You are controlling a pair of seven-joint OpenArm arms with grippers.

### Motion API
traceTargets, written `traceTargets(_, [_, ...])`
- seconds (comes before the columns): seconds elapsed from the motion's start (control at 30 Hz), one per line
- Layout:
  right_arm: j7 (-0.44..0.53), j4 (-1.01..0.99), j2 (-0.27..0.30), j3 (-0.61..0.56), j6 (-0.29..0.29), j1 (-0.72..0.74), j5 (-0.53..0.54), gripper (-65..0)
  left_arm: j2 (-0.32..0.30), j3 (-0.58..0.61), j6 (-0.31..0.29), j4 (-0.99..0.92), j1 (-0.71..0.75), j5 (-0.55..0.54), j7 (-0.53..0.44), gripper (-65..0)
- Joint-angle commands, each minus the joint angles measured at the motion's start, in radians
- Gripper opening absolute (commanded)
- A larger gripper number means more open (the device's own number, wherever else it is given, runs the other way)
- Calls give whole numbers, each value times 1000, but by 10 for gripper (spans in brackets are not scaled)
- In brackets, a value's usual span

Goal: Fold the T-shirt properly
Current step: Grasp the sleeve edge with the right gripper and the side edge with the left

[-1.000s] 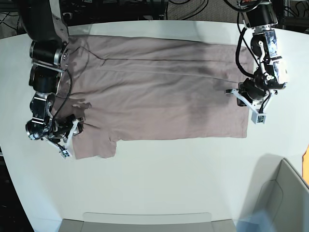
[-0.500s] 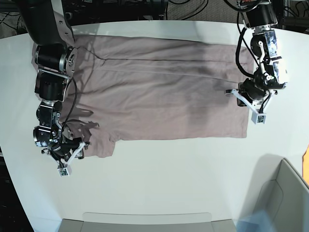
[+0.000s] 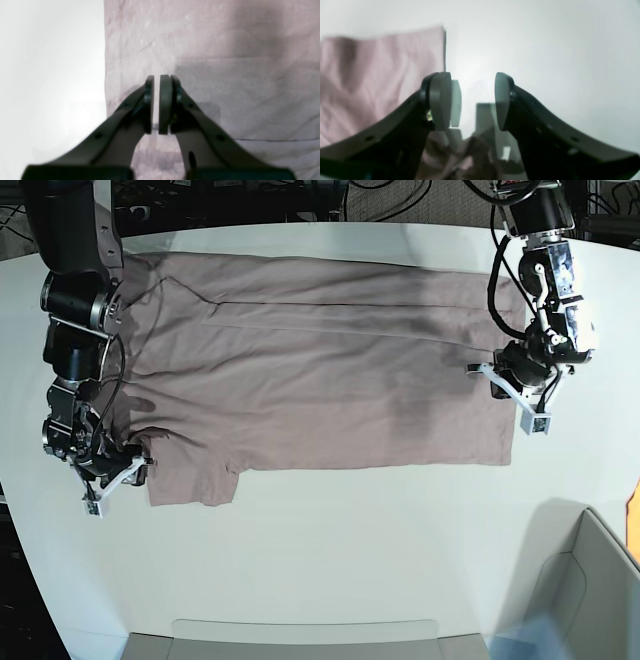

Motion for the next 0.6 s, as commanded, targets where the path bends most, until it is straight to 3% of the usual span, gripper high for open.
traceTargets(0.0, [20,8,8,-1,2,36,8,-370,-12,-2,-1,16,-15,-7,-13,-596])
traceTargets(0.2, [29,-136,-18,-1,7,73,8,-370,-12,-2,-1,16,-17,-7,-13,-594])
traceTargets(0.43, [29,-154,-54,-1,10,79,8,-370,-15,-2,-1,16,-23,-7,-13,-589])
traceTargets(0.57, [28,-154,-65,-2,10,81,8,-370,-20,-2,-2,0,-89,-6,-13,-511])
